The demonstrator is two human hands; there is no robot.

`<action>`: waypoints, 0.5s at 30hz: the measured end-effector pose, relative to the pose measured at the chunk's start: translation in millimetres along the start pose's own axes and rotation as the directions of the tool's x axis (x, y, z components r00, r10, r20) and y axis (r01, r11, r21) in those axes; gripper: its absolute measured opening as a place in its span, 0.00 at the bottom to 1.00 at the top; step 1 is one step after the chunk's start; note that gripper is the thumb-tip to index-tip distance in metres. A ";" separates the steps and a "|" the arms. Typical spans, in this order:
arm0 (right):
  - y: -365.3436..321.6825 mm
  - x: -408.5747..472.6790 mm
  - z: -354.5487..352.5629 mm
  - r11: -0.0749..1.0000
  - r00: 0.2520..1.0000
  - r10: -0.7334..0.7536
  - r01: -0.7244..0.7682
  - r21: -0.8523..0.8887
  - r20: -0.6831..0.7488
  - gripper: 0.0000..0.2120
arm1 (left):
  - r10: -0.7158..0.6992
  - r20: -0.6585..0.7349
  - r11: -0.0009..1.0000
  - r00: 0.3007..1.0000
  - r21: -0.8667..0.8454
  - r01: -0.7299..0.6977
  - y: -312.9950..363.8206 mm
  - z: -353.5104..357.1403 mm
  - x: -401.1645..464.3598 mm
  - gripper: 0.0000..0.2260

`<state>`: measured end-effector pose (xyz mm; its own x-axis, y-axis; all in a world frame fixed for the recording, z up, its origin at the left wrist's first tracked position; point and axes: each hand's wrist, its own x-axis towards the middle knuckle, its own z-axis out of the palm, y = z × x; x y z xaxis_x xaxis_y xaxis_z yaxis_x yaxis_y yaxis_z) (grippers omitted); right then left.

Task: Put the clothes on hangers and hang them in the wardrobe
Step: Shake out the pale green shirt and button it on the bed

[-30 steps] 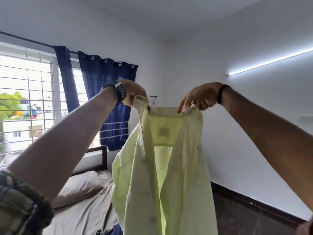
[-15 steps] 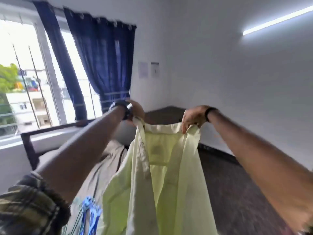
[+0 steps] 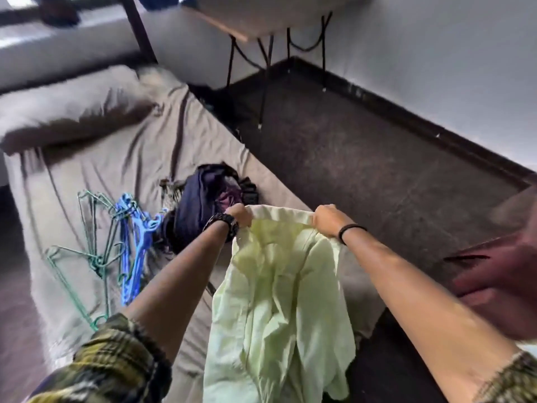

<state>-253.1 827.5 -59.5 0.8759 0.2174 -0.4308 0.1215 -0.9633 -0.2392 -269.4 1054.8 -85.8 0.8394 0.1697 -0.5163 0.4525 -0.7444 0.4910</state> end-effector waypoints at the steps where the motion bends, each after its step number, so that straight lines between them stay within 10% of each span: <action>1: 3.0 18.3 11.7 1.000 1.000 -0.016 0.016 -0.024 0.012 0.15 | -0.007 0.053 1.000 0.999 -0.010 0.008 -8.1 10.7 19.3 0.17; 15: 25.0 176.0 92.2 0.976 0.991 0.135 -0.134 0.174 0.010 0.09 | -0.171 -0.175 0.818 0.970 -0.574 0.040 -50.5 71.2 159.9 0.15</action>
<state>-139.0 856.2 -221.5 0.8798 0.0872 -0.4674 -0.0802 -0.9417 -0.3268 -179.5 1073.5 -243.1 0.7893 0.4050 -0.4615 0.5766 -0.2307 0.7838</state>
